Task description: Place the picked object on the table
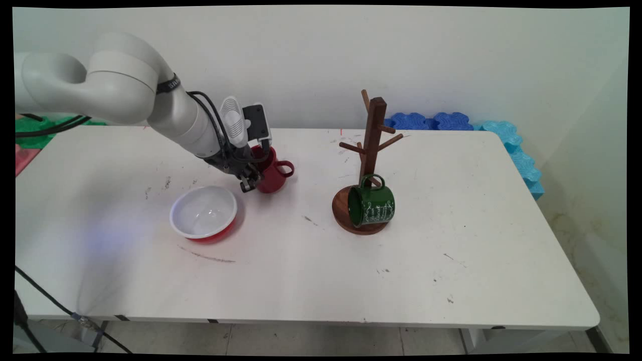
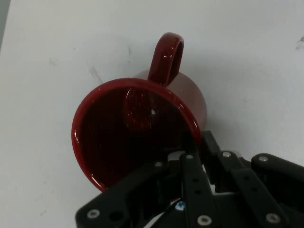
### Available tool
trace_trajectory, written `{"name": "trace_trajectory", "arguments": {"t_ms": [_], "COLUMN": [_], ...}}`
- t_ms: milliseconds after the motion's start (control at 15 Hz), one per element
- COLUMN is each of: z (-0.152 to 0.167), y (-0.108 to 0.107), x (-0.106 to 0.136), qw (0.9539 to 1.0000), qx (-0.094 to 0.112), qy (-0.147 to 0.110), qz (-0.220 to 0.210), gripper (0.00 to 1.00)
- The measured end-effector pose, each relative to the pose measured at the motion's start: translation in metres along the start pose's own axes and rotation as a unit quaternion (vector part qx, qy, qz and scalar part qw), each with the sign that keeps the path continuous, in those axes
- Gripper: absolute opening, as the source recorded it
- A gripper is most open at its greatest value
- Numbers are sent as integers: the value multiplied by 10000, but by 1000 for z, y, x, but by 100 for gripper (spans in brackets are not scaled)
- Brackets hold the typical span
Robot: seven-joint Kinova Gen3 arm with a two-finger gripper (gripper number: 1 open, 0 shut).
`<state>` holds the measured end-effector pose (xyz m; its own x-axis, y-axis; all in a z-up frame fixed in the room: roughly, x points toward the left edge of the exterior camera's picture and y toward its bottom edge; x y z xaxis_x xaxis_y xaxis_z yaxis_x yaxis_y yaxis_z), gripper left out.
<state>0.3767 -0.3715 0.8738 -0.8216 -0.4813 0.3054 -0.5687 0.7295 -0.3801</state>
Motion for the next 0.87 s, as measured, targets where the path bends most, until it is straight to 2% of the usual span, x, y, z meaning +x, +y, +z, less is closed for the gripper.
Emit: {"name": "trace_trajectory", "arguments": {"t_ms": [200, 267, 867], "z": [1, 2, 3], "y": [0, 1, 3], "x": [0, 0, -1], "qw": [10000, 10000, 10000], "qx": [0, -1, -15], "qy": [3, 6, 34], "qz": [1, 2, 11], "gripper": [0, 100, 100]}}
